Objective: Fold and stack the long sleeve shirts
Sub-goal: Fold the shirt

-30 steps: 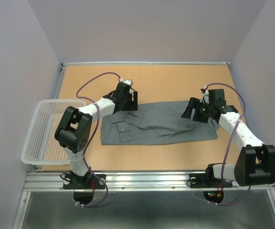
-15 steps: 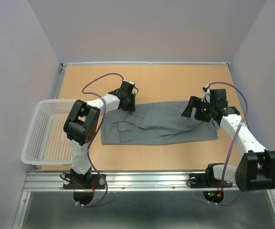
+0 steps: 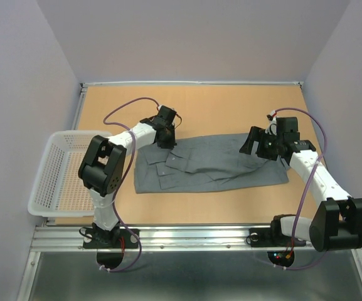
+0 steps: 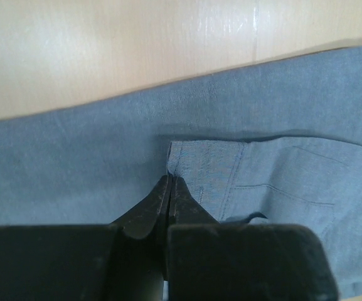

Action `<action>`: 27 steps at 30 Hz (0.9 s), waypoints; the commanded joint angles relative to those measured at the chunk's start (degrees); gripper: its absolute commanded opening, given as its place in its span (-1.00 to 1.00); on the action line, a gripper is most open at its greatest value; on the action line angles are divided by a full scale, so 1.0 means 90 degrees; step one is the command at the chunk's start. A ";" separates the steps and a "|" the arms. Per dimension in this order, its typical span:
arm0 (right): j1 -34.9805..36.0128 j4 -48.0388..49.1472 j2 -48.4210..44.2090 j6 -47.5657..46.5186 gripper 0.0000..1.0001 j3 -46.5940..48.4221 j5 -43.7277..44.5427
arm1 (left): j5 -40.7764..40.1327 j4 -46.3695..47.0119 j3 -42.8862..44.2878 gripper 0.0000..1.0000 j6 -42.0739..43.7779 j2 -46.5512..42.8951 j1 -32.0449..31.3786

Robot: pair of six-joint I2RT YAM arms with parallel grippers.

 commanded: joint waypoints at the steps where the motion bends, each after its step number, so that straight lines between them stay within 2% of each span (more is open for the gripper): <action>1: 0.0066 0.0069 -0.0021 0.0004 0.86 -0.0001 0.0029 | -0.0338 -0.0528 0.0367 -0.88 -0.0303 -0.0669 -0.0087; 10: 0.0057 0.0099 0.0037 0.0062 0.86 -0.0011 -0.0078 | -0.0689 -0.0968 0.0289 -0.94 -0.0616 -0.0709 -0.0097; 16: 0.0096 0.0128 0.0096 0.0111 0.86 -0.0060 -0.0156 | -0.1138 -0.1017 0.0191 -0.84 -0.0841 -0.0787 -0.0097; 20: 0.0291 0.0157 0.0145 -0.0006 0.86 -0.0040 -0.0323 | -0.1149 -0.0677 0.0250 -0.69 -0.0705 -0.0710 -0.0097; 24: 0.0506 0.0215 0.0145 0.0149 0.84 -0.0069 0.0056 | -0.0982 -0.0227 0.0337 -0.63 -0.0529 -0.0514 -0.0155; 27: 0.0506 0.0371 0.0135 0.0257 0.74 -0.0128 0.1078 | -0.1011 -0.0090 0.0231 -0.60 -0.0479 -0.0455 -0.0175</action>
